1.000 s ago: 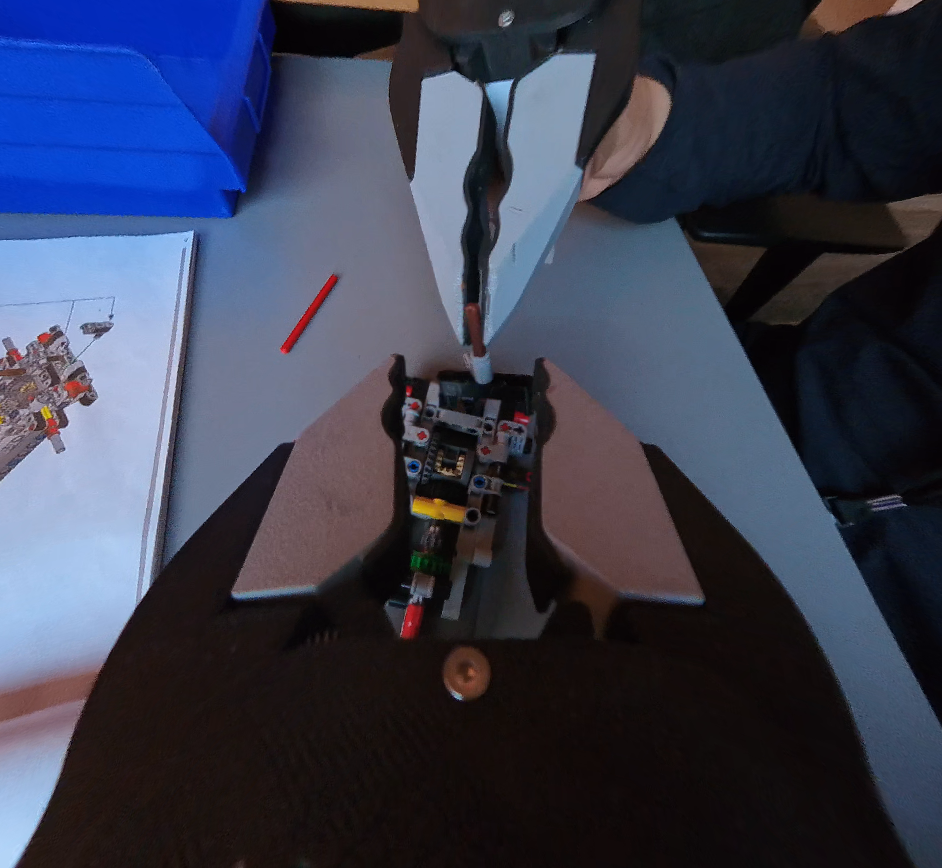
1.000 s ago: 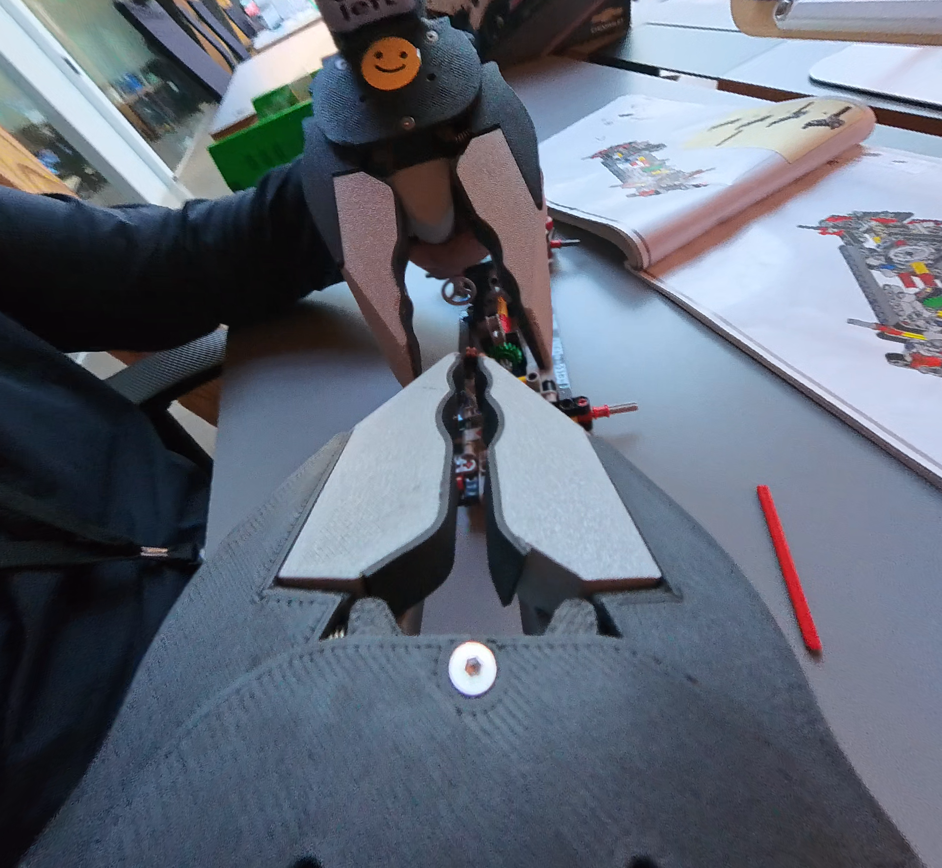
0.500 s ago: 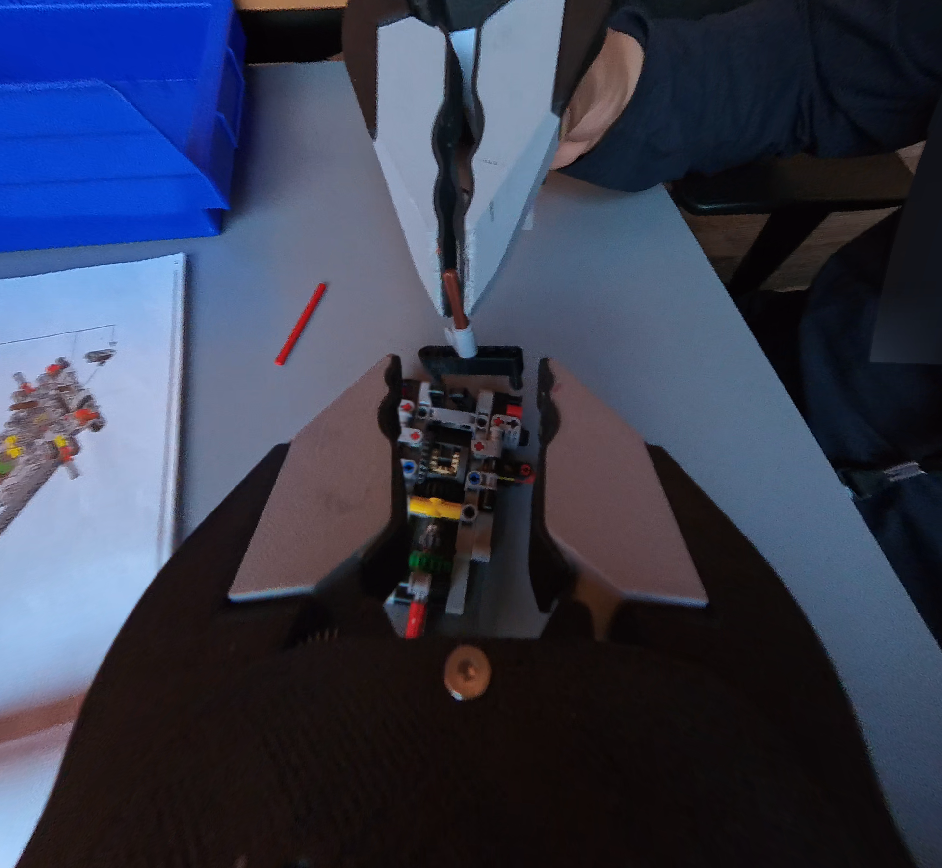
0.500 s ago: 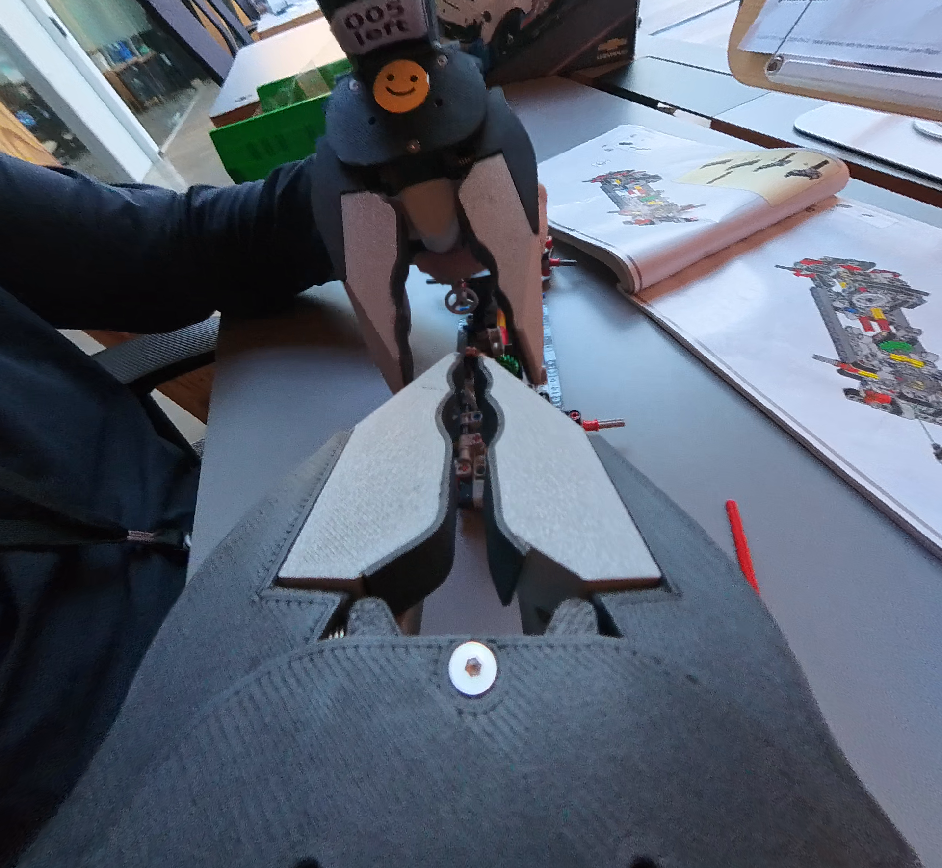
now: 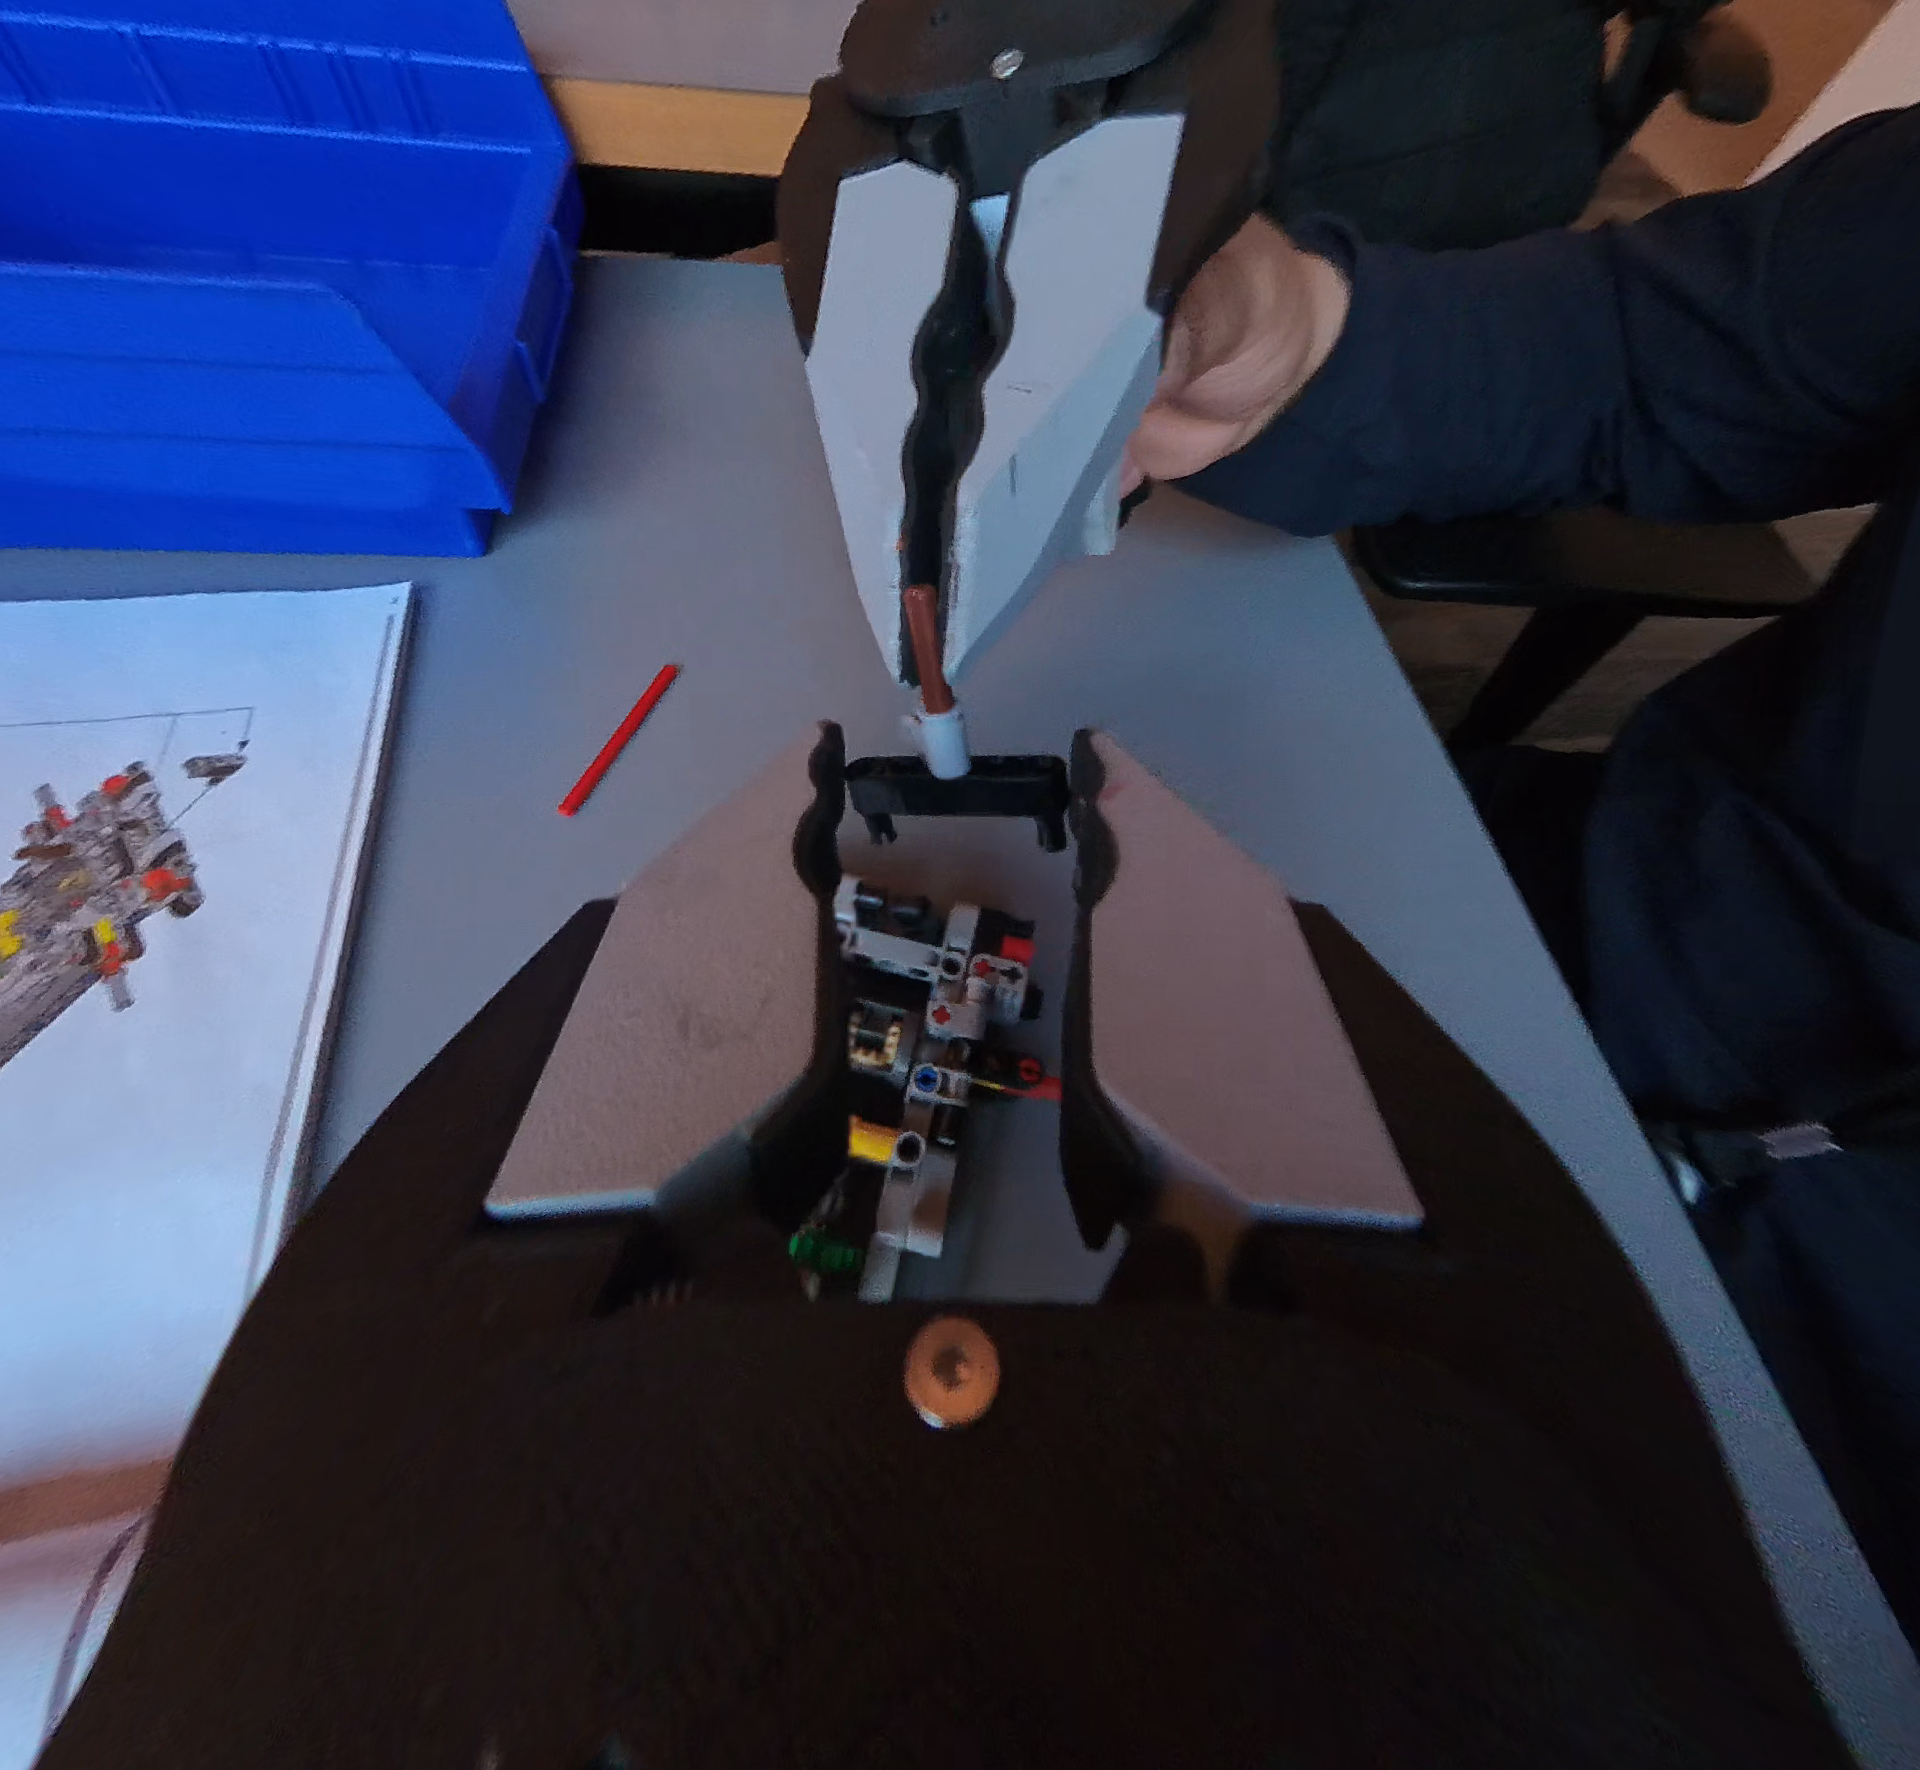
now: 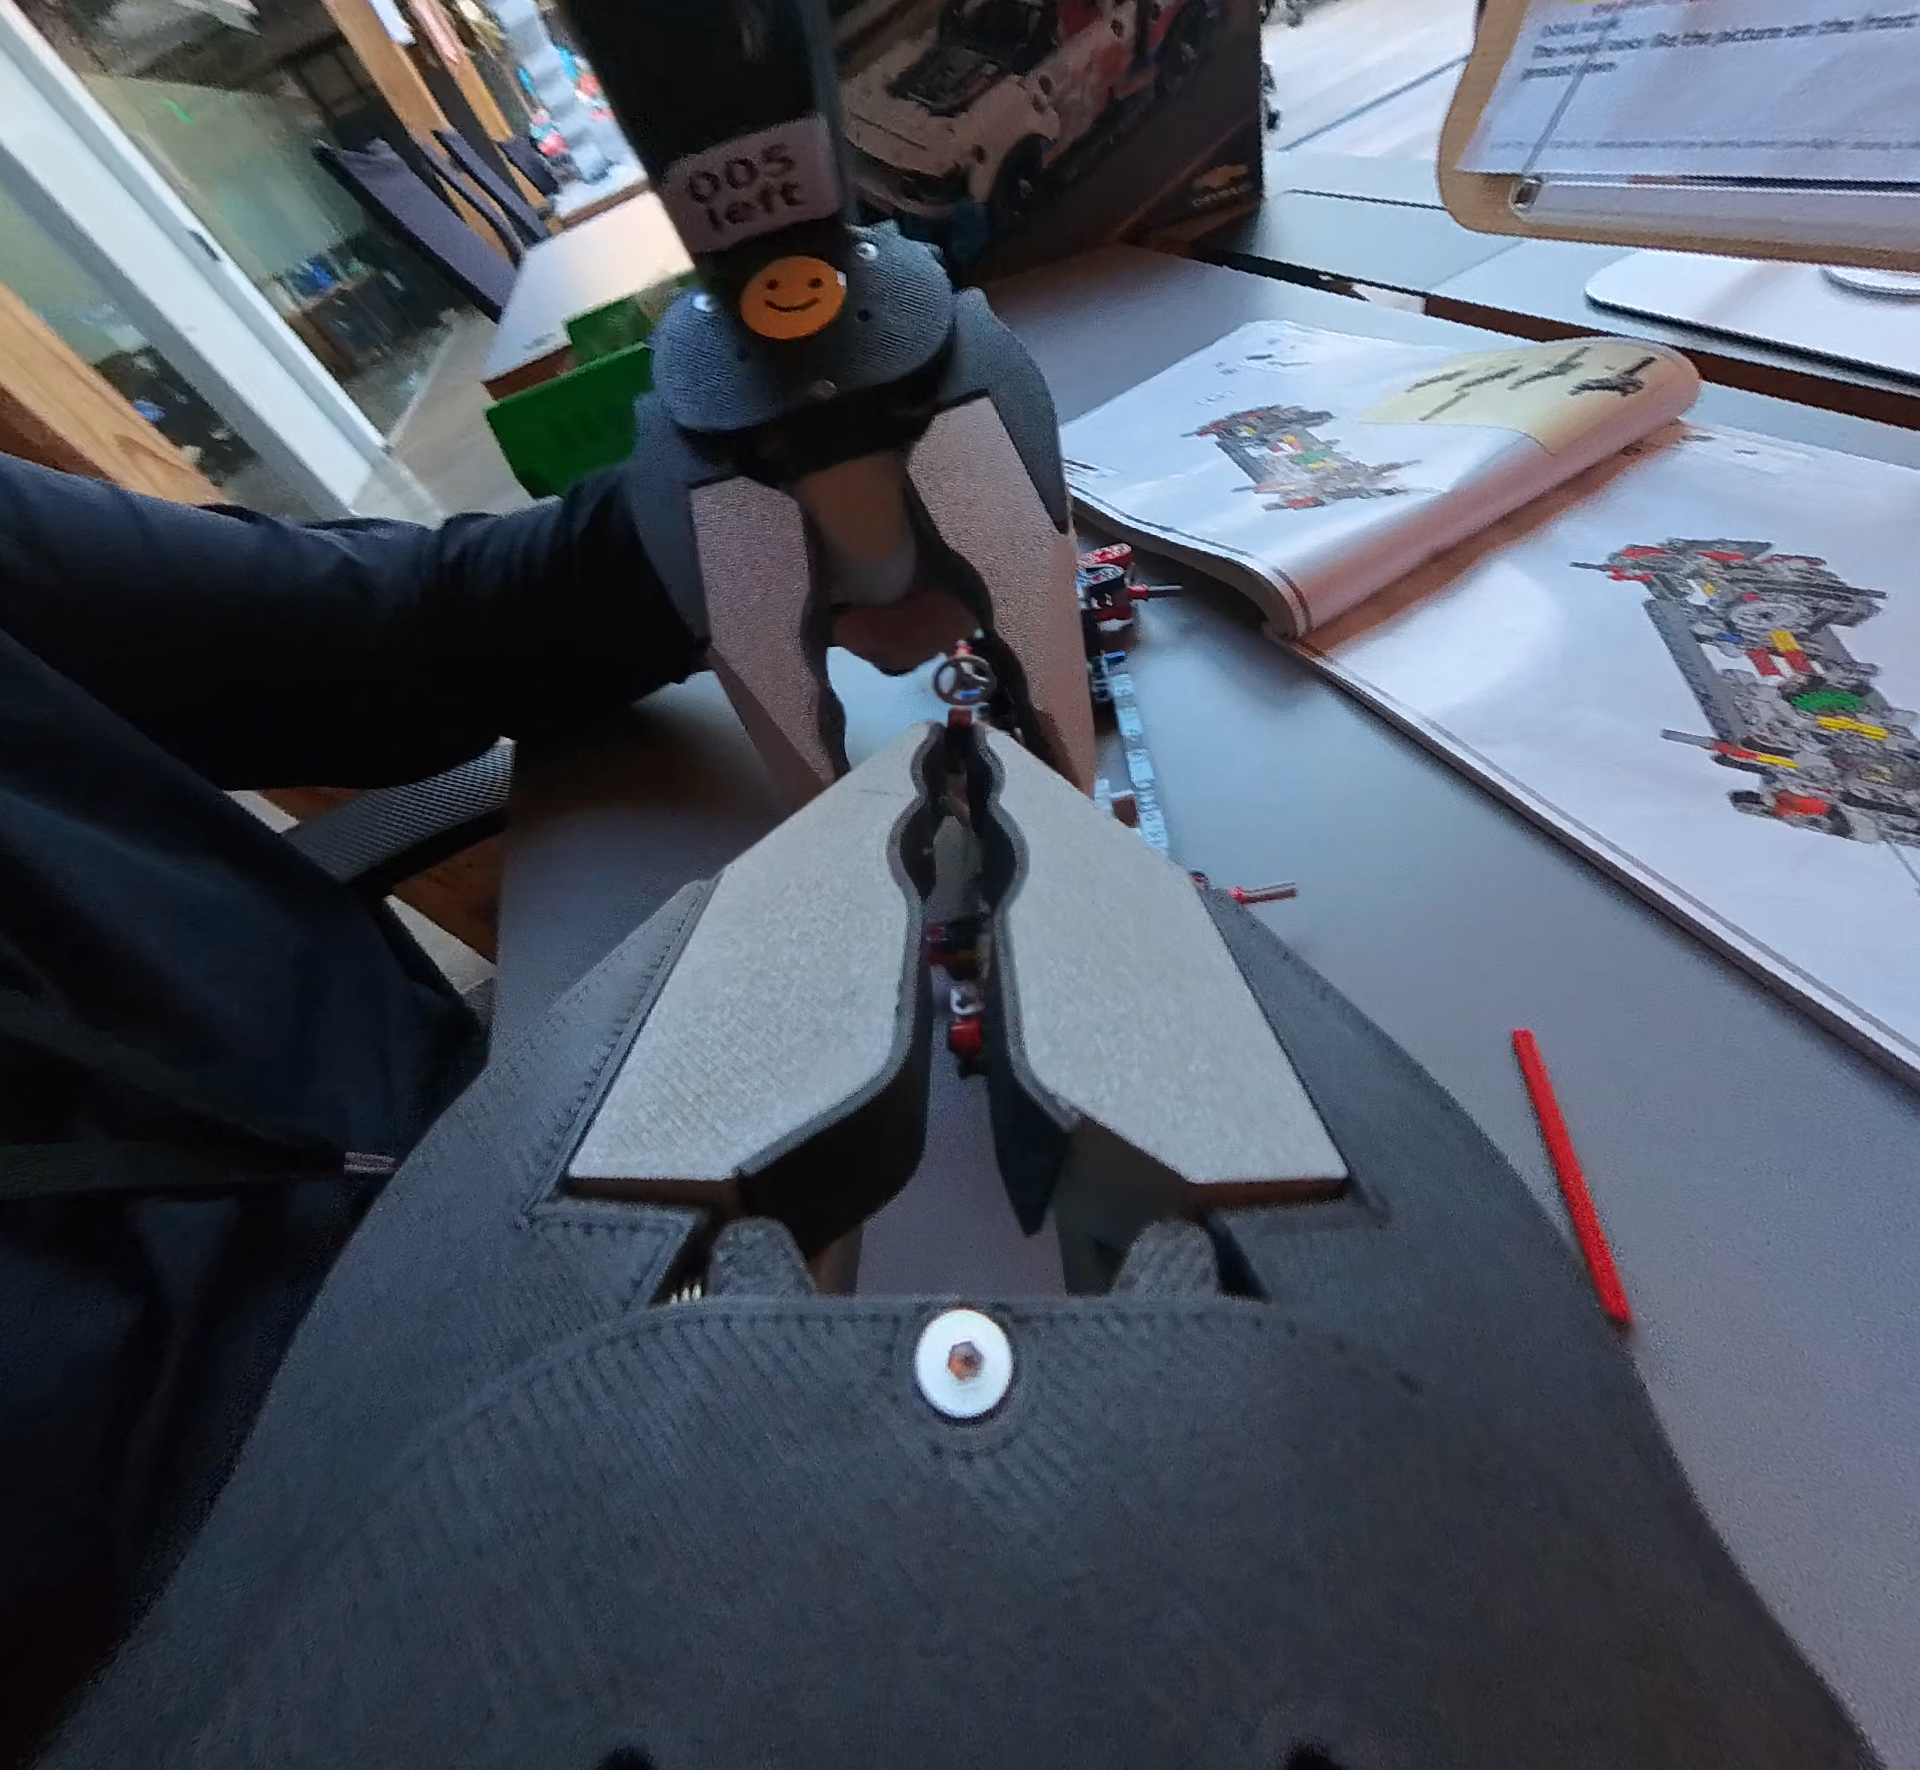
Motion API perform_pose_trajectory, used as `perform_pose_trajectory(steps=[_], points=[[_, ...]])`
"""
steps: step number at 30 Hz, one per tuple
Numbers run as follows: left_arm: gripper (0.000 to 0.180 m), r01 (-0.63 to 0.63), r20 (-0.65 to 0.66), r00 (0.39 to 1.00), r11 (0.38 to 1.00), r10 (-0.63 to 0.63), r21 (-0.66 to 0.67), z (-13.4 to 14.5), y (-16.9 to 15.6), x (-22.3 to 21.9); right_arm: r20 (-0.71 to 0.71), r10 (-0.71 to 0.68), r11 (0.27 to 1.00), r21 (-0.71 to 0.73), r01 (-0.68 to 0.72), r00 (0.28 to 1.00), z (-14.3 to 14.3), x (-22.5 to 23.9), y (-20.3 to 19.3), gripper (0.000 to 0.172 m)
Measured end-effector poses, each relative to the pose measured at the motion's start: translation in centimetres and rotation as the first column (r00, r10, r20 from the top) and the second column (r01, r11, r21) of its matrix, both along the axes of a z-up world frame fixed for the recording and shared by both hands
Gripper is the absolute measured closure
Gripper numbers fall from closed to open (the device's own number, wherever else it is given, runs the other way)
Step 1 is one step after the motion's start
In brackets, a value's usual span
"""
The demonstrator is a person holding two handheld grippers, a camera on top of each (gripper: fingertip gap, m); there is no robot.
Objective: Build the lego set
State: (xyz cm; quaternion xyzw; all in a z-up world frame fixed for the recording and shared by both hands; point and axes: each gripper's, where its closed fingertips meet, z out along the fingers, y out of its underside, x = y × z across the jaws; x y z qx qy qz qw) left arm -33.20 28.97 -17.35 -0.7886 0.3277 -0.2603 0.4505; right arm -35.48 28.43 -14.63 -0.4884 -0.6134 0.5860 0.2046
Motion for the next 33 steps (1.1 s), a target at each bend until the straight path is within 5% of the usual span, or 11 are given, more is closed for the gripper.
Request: perform_pose_trajectory(steps=[7,12,19,24,31,33], points=[[0.144,-0.193,-0.347,0.904,0.962,0.250,0.191,-1.0,2.1,-1.8,0.066,-0.128,0.992,-0.011,0.129,0.990,-1.0,-0.6,2.1,0.172],[0.140,-0.190,-0.424,0.855,0.940,0.300,0.283,-0.6,2.3,-1.3,0.059,-0.116,0.992,-0.041,0.118,0.992,-0.5,-0.5,2.1,0.172],[0.145,-0.126,-0.127,0.982,0.987,0.138,0.095,1.6,0.5,-0.4,-0.001,0.009,0.997,0.077,-0.009,1.000,0.6,0.2,-0.5,0.172],[0.170,-0.085,-0.021,0.996,0.996,0.085,0.037,2.1,-0.1,-0.2,-0.012,0.009,0.995,0.102,-0.008,1.000,0.7,0.0,-0.7,0.172],[0.175,-0.086,0.088,0.993,0.996,0.083,0.033,2.9,0.0,-0.3,-0.061,0.003,1.000,0.030,-0.001,0.998,1.8,0.0,-0.5,0.172],[0.176,-0.085,0.183,0.980,0.996,0.079,0.026,3.7,0.1,-0.5,-0.110,-0.025,0.999,0.020,0.027,0.994,2.7,0.2,0.1,0.154]])
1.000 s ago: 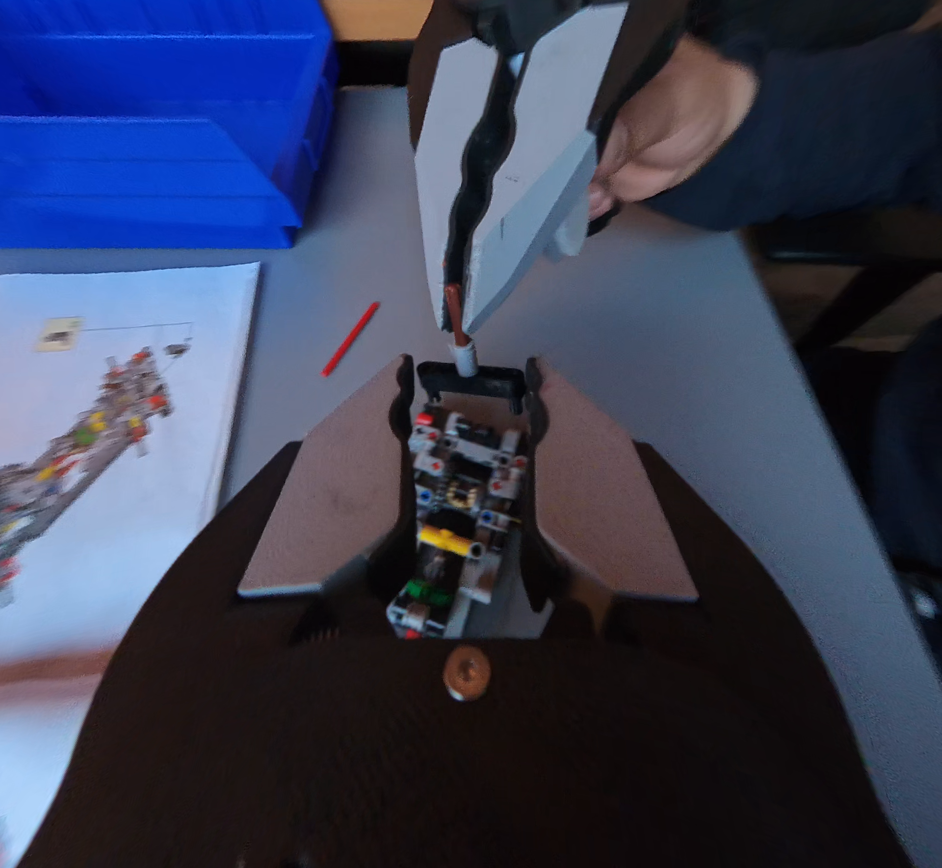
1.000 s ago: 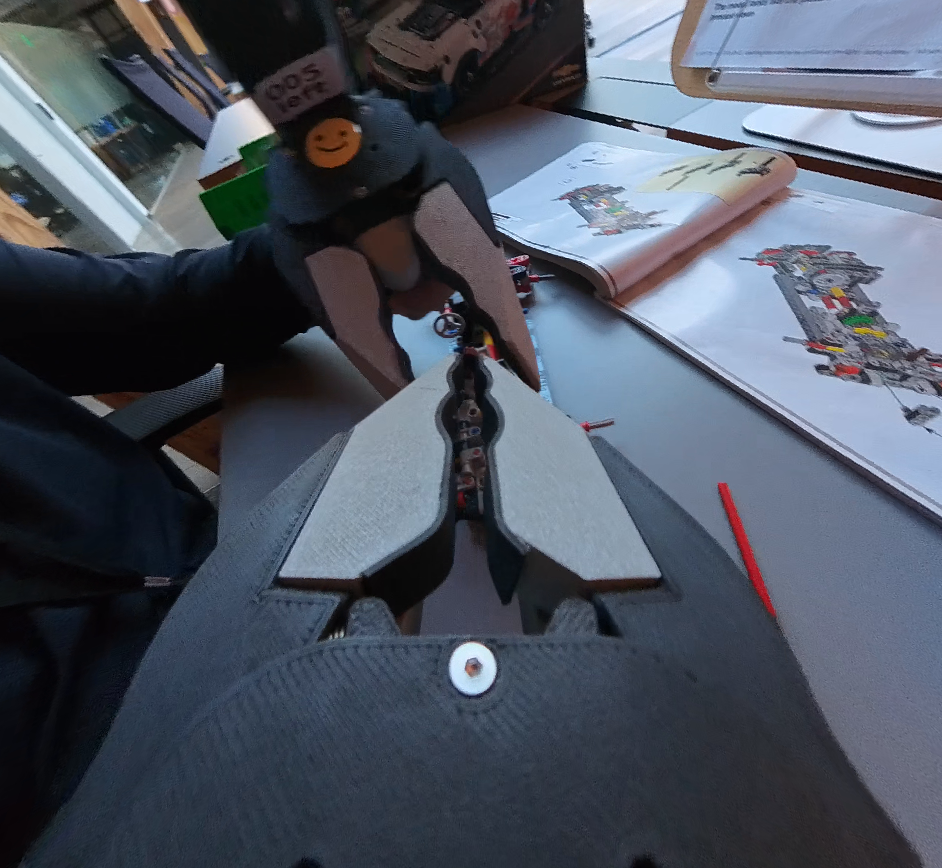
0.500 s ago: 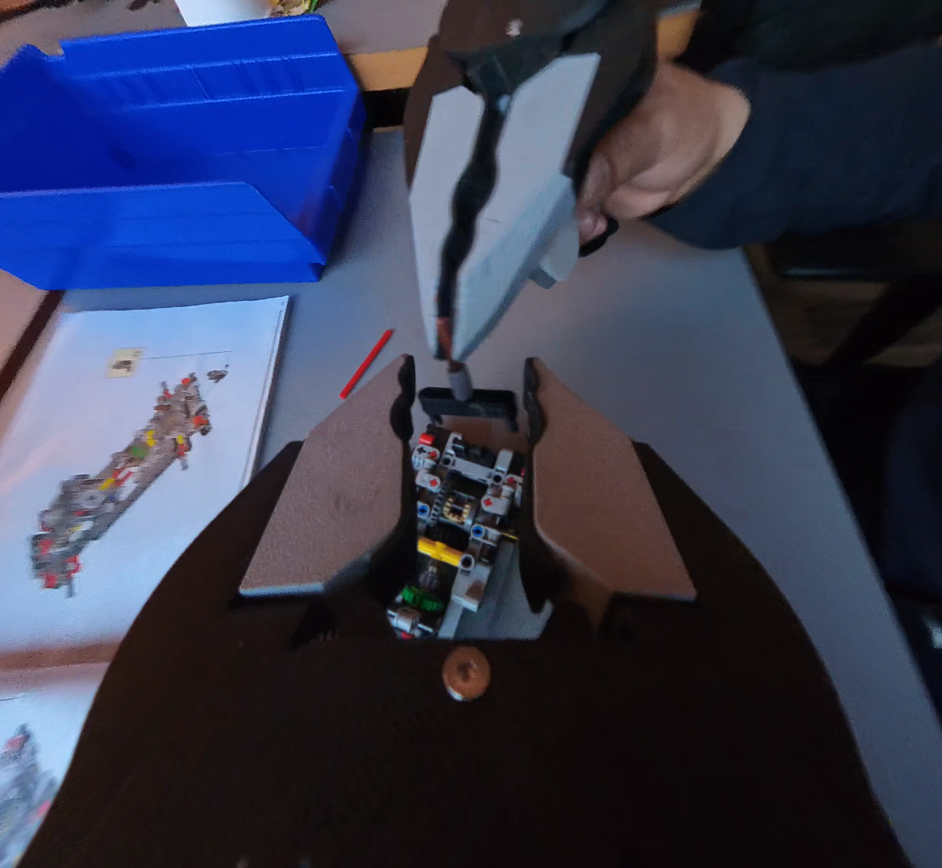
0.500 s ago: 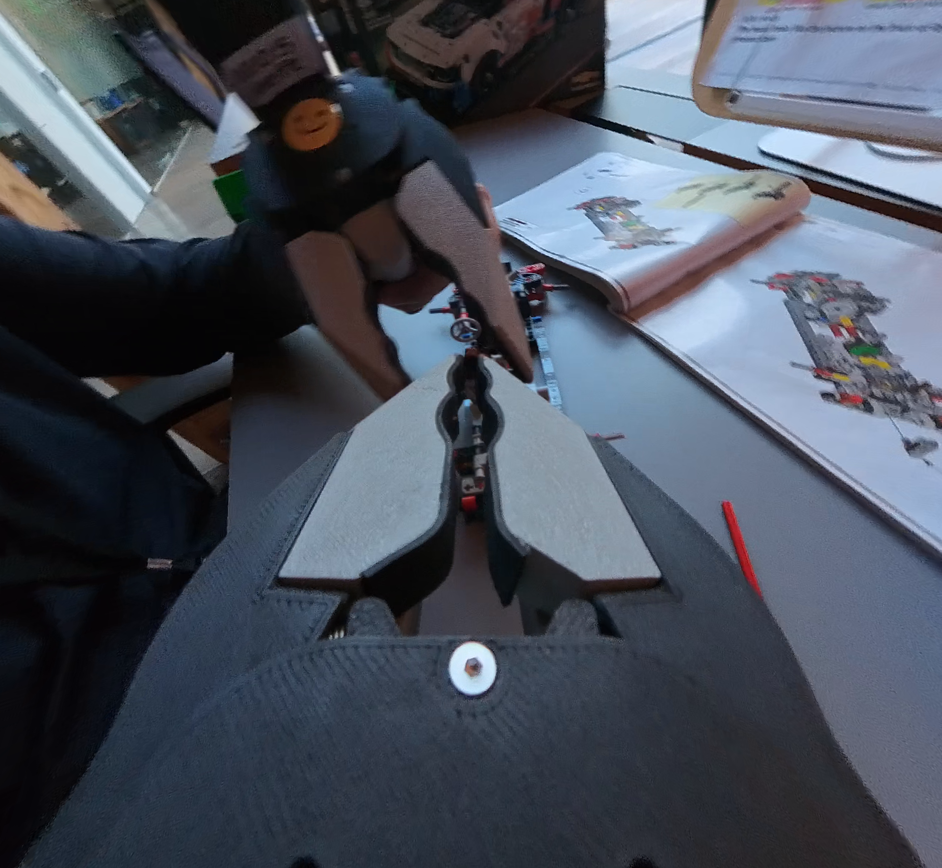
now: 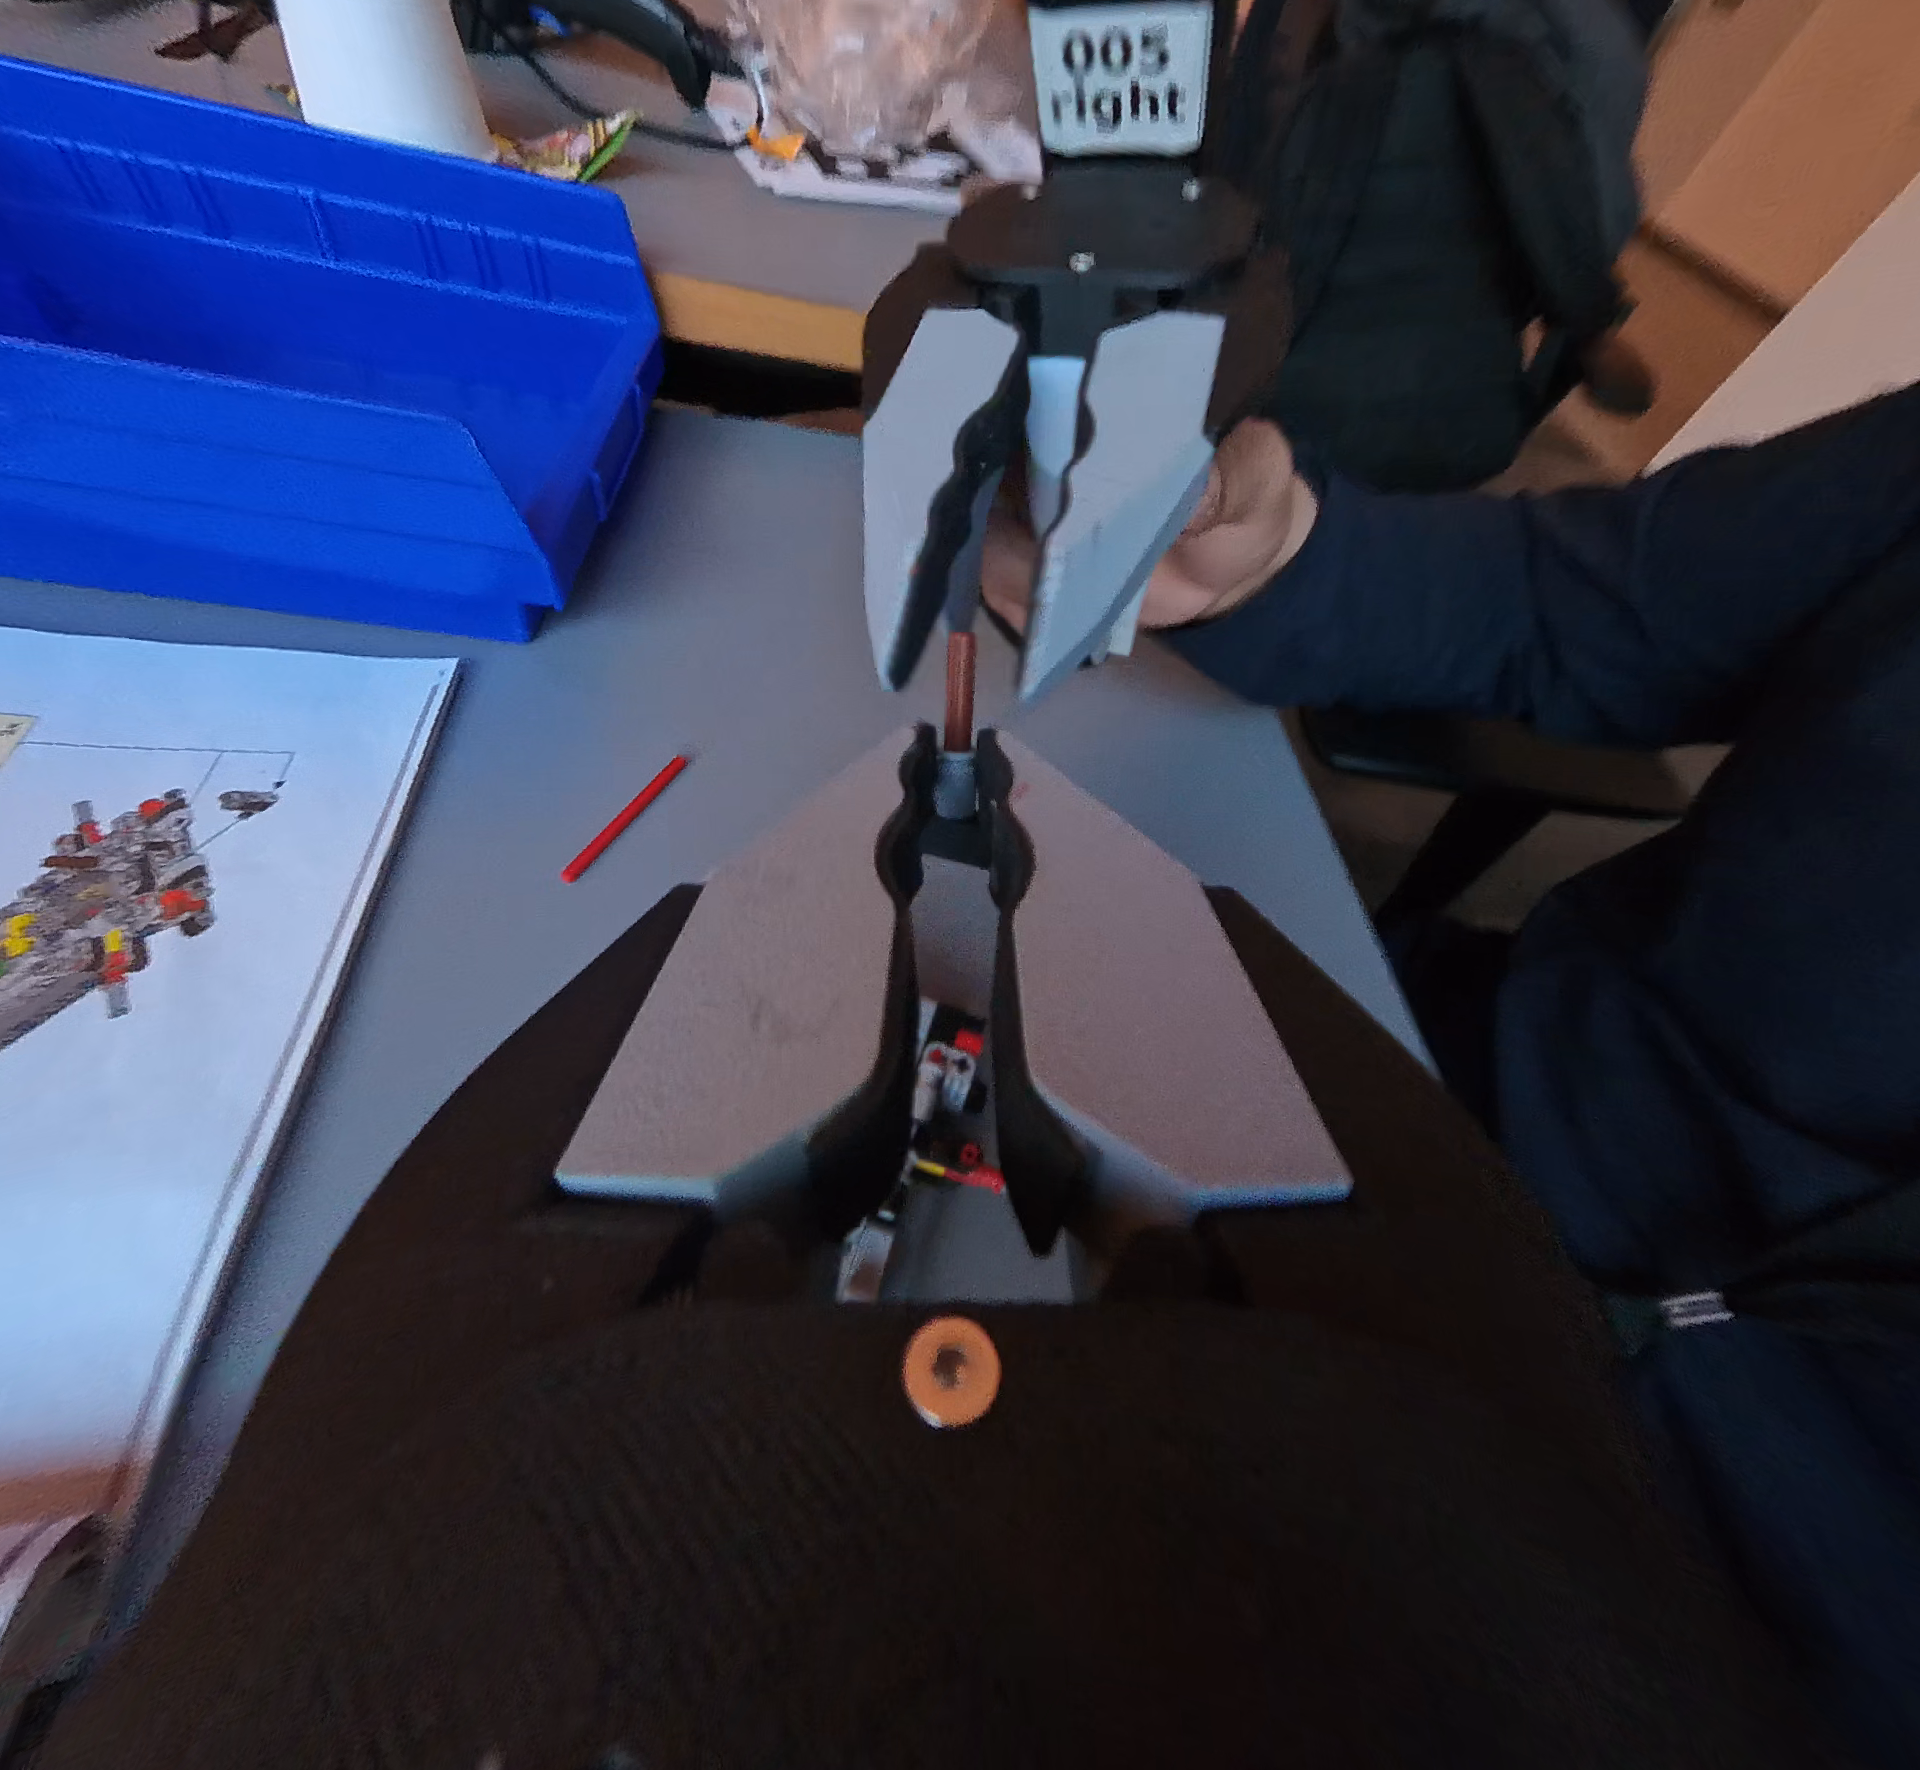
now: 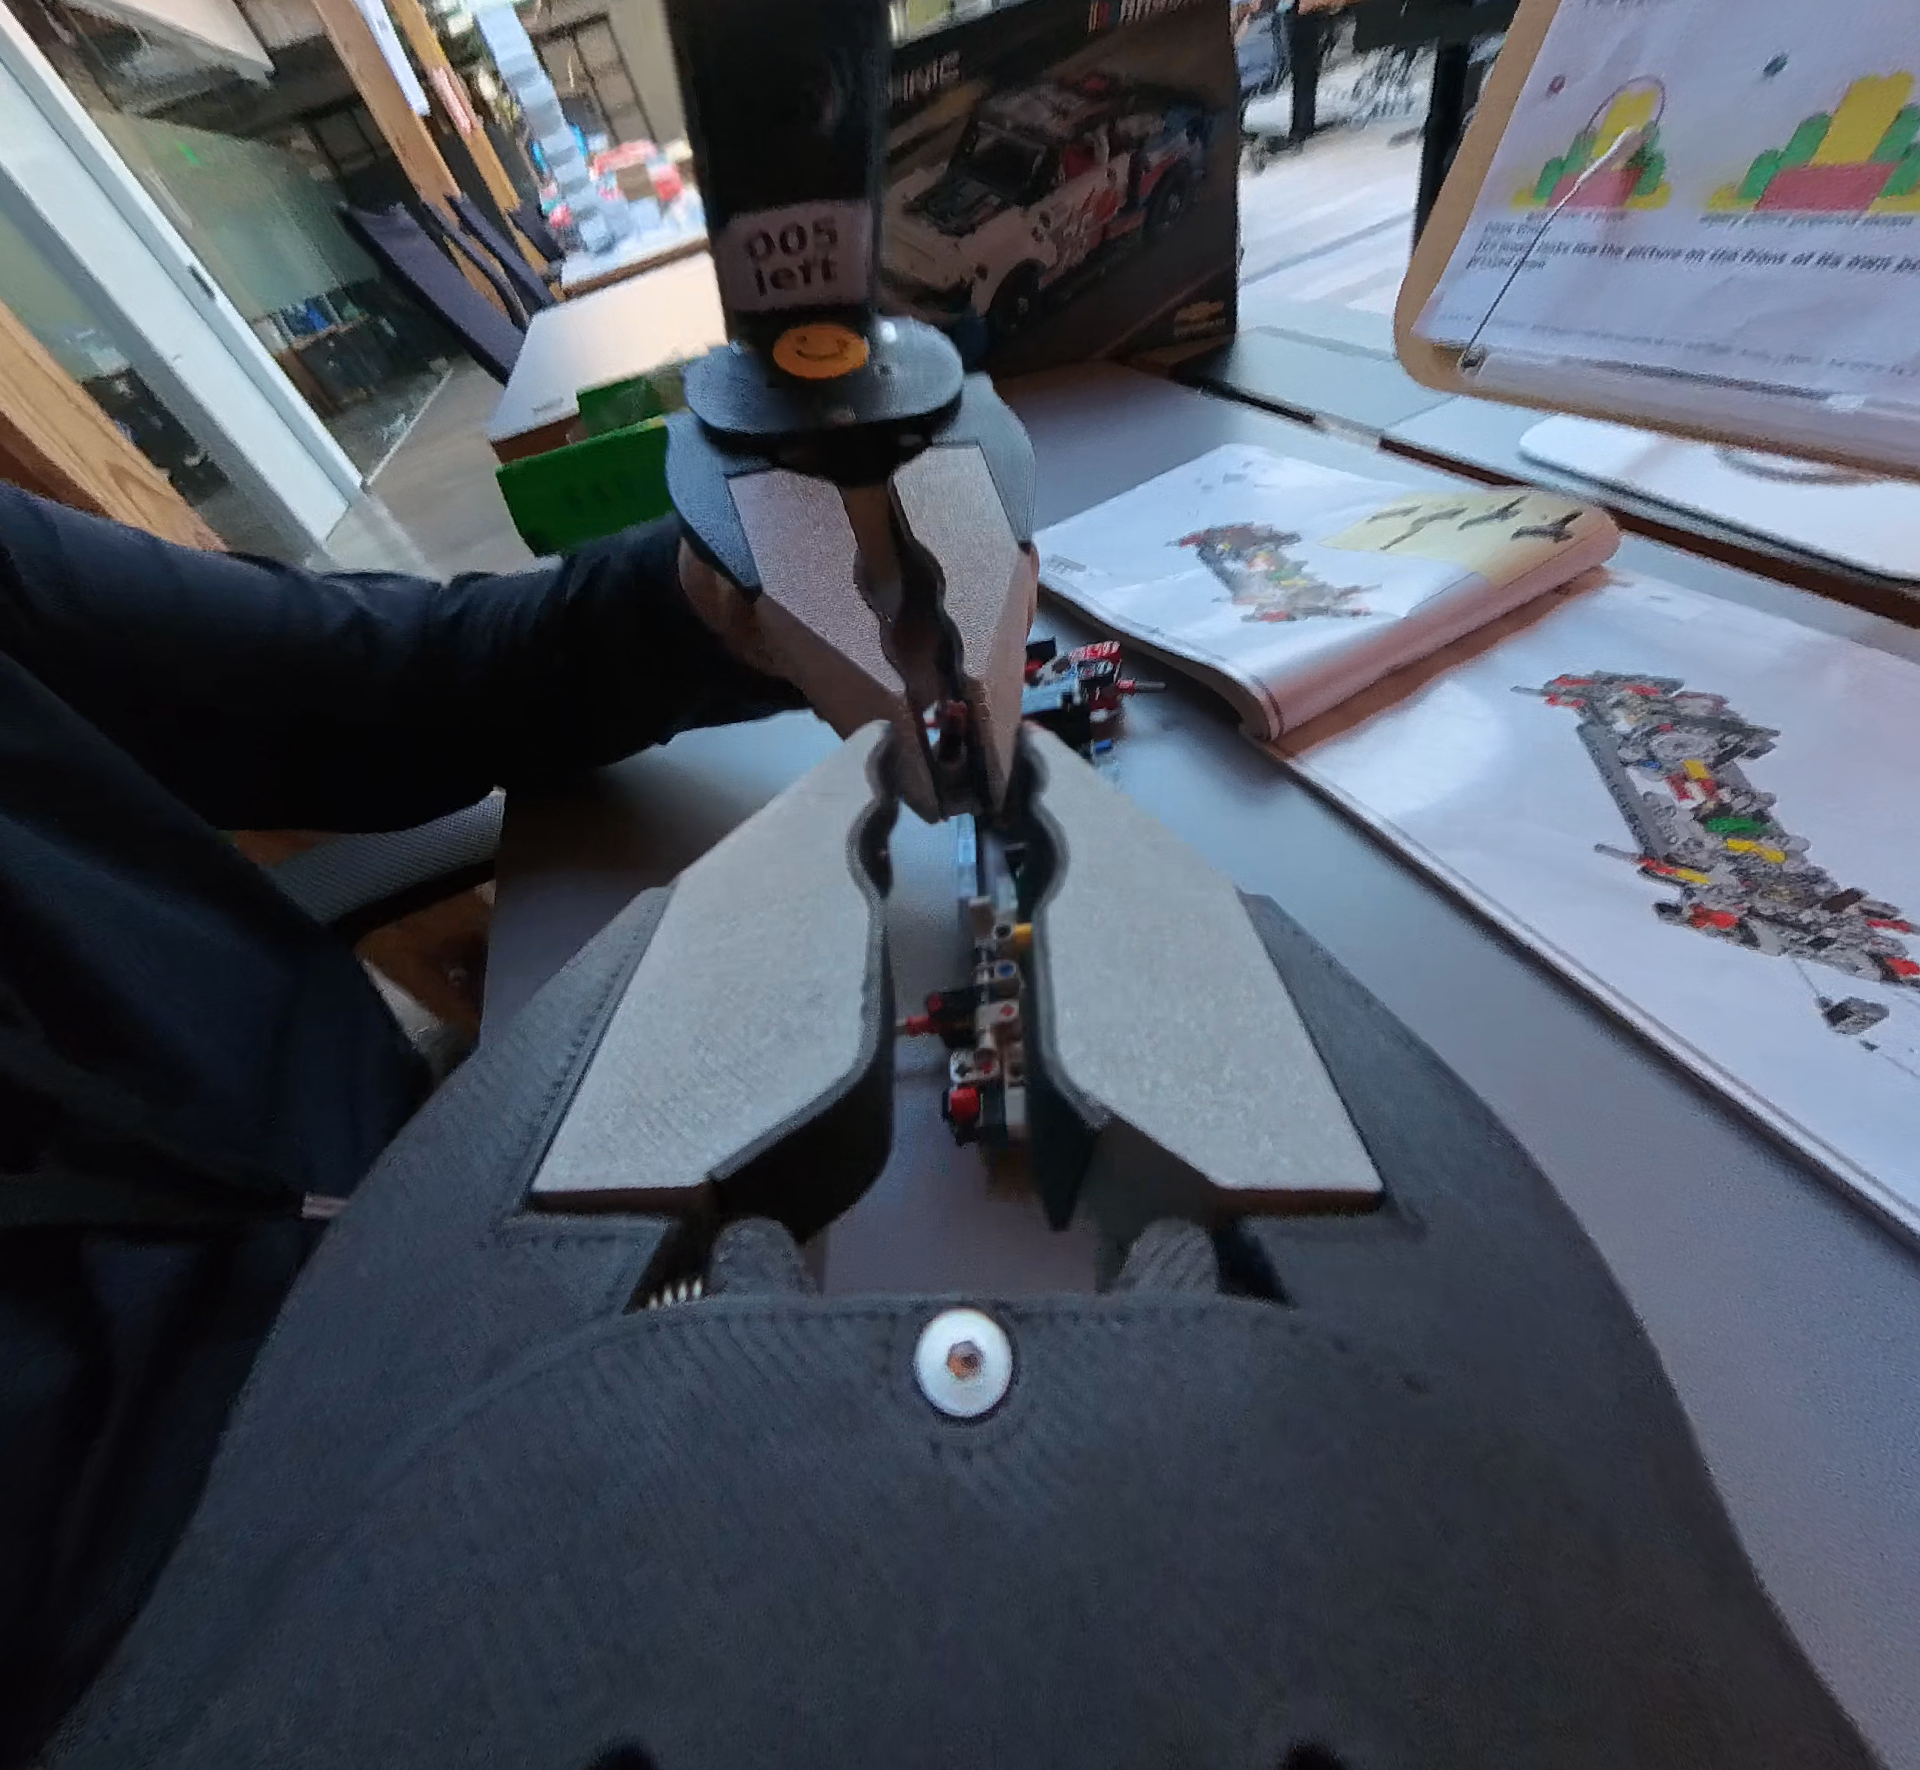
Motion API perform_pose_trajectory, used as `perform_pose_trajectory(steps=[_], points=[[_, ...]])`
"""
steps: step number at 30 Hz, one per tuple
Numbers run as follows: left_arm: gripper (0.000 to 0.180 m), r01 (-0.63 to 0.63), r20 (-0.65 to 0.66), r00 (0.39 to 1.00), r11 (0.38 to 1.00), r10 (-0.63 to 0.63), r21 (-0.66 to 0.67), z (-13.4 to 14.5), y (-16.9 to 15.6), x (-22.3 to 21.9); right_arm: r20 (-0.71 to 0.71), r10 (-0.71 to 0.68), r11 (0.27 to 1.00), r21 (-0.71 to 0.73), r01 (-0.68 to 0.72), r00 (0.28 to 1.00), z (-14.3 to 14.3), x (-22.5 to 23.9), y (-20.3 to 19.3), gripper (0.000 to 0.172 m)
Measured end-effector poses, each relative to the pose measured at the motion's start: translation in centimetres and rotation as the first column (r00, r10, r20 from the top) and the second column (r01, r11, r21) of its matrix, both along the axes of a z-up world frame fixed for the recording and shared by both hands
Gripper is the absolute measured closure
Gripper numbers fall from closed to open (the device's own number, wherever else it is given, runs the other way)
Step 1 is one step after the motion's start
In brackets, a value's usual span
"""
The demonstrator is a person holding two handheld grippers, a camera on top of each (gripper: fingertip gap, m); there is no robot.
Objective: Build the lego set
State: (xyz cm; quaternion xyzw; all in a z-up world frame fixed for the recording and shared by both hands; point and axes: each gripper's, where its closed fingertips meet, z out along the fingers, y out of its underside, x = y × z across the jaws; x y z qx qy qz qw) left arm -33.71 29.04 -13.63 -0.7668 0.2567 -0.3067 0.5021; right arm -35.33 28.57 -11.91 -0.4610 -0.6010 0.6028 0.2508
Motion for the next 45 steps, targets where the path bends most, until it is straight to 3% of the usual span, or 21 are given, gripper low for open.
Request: perform_pose_trajectory(steps=[3,7,12,16,18,26,32,35,41,45], points=[[0.176,-0.014,0.201,0.980,1.000,0.009,0.025,2.0,0.4,-0.9,-0.060,-0.014,0.999,-0.033,0.012,0.998,1.0,0.6,0.9,0.150],[0.176,-0.039,0.407,0.913,0.999,0.024,0.029,3.4,0.9,-1.7,-0.031,-0.025,0.999,-0.041,0.023,0.999,-0.1,0.2,0.8,0.149],[0.176,-0.010,0.517,0.856,1.000,-0.005,0.027,3.9,0.8,-1.1,-0.074,-0.102,0.994,0.021,0.104,0.992,0.4,-0.9,0.8,0.155],[0.176,-0.010,0.554,0.832,0.999,-0.014,0.040,4.2,0.8,-0.8,-0.103,-0.092,0.996,-0.031,0.089,0.990,1.1,-0.7,0.5,0.153],[0.176,-0.028,0.554,0.833,0.999,0.003,0.036,4.0,1.1,-0.9,-0.122,-0.104,0.994,-0.055,0.098,0.987,1.3,-0.6,0.6,0.162],[0.176,-0.122,0.573,0.816,0.992,0.085,0.027,3.4,1.8,-1.3,-0.136,-0.131,0.969,-0.225,0.098,0.982,0.9,-1.2,1.1,0.166],[0.176,-0.107,0.545,0.832,0.994,0.107,-0.032,2.6,2.0,-1.5,-0.113,-0.155,0.984,-0.106,0.143,0.981,-0.1,-1.3,1.1,0.167],[0.174,-0.128,0.493,0.863,0.992,0.109,0.005,2.9,1.9,-2.1,-0.082,-0.134,0.990,-0.046,0.131,0.988,-0.8,-1.4,0.8,0.167],[0.179,-0.133,0.343,0.932,0.991,0.117,0.023,2.2,1.8,-2.1,-0.066,-0.109,0.994,-0.035,0.107,0.992,-1.3,-1.3,0.8,0.168],[0.179,-0.217,0.195,0.960,0.973,0.199,0.074,1.3,2.3,-2.3,-0.046,-0.166,0.985,0.037,0.167,0.985,-2.2,-1.6,1.4,0.167]])
